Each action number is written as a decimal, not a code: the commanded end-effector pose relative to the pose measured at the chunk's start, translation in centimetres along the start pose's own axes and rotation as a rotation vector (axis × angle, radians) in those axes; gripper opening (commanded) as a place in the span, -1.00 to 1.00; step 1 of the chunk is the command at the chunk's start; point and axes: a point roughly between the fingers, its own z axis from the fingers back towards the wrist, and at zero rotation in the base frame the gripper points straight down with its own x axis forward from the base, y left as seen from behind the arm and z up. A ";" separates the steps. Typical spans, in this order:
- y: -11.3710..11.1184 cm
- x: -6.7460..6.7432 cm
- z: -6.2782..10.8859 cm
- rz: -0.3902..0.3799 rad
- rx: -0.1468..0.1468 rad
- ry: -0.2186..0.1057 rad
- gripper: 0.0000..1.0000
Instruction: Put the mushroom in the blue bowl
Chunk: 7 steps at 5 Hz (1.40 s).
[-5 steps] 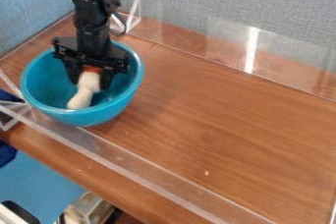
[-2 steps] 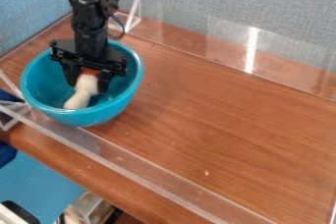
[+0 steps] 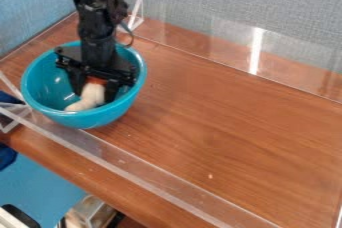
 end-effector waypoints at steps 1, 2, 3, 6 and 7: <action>0.2 0.4 2.5 0.032 -0.002 -0.038 -1.00; 0.6 0.5 3.3 0.060 -0.004 -0.027 -1.00; 0.8 0.6 3.8 0.089 0.002 -0.014 -1.00; -0.7 1.4 1.9 0.081 0.006 0.008 -1.00; -0.3 1.5 2.8 0.104 0.005 0.019 1.00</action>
